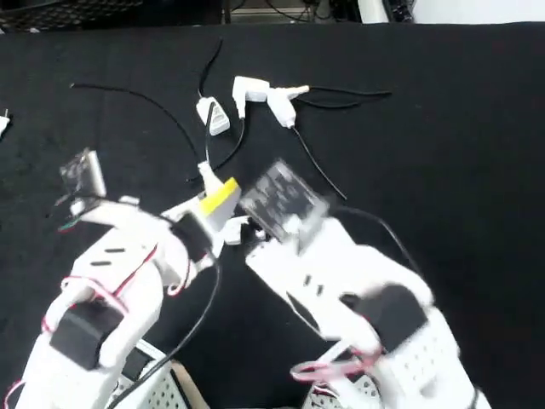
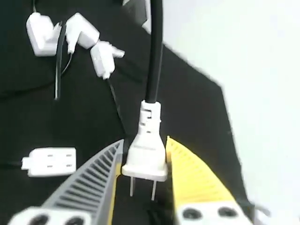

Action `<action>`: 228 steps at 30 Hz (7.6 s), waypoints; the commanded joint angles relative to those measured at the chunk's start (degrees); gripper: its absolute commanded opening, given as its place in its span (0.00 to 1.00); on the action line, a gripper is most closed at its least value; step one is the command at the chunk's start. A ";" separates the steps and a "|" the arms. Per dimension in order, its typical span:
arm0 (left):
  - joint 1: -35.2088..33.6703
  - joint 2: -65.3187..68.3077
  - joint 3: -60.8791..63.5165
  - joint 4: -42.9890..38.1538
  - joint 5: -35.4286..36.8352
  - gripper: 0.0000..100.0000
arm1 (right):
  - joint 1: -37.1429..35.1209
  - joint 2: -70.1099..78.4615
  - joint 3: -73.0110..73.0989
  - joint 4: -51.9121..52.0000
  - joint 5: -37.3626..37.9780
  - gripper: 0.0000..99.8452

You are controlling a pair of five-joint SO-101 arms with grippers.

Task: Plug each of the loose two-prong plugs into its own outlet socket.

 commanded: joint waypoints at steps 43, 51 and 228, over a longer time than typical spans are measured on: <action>-2.86 -10.02 12.88 -9.41 -2.90 0.03 | -9.76 11.56 -17.45 8.97 2.46 0.01; -0.31 -10.11 10.33 -4.31 -2.90 0.03 | -8.09 11.56 -16.57 7.65 2.46 0.01; 8.31 -7.91 15.52 -7.91 -5.27 0.03 | 11.69 11.82 -1.36 -13.71 4.31 0.01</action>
